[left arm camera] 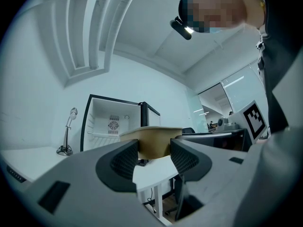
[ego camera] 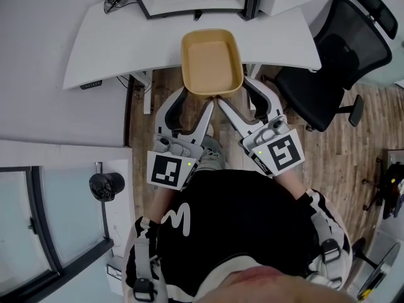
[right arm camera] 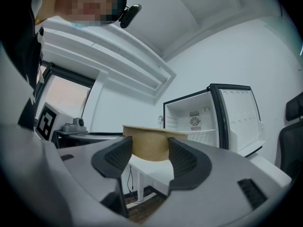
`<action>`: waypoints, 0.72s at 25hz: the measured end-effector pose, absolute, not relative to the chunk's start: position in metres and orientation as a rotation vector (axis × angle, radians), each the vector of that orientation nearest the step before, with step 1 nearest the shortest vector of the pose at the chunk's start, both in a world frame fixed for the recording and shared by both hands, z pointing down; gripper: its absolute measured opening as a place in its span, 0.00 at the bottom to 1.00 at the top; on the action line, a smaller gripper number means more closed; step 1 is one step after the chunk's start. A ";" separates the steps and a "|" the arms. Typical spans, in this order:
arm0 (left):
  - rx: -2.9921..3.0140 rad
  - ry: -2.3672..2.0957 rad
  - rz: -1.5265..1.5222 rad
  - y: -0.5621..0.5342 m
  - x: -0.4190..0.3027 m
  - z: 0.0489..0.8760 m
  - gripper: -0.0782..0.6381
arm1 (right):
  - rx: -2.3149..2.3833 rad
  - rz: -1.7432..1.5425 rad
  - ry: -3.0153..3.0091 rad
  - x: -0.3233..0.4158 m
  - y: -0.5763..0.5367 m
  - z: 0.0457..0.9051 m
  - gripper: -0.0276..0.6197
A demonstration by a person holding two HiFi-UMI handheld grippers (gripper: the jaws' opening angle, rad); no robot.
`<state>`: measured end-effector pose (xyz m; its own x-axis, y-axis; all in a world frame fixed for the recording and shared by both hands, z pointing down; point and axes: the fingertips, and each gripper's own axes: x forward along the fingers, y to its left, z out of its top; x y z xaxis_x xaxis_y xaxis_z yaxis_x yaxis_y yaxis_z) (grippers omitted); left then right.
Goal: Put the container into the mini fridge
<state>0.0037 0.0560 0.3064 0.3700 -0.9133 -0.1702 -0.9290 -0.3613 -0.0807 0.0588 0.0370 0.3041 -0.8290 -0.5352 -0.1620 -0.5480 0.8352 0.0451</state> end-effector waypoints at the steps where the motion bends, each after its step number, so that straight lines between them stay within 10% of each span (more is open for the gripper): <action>1: -2.463 1.664 0.147 0.053 0.002 0.306 0.41 | -0.856 0.139 2.868 0.058 0.034 0.303 0.43; 18: -2.480 1.637 0.166 -0.010 -0.016 0.303 0.41 | -0.860 0.135 2.855 0.039 -0.028 0.296 0.43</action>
<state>-0.0160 -0.0095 0.3026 0.3928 -0.9013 -0.1828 -0.9196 -0.3854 -0.0757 0.0386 -0.0275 0.2963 -0.8227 -0.5407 -0.1753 -0.5549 0.8309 0.0409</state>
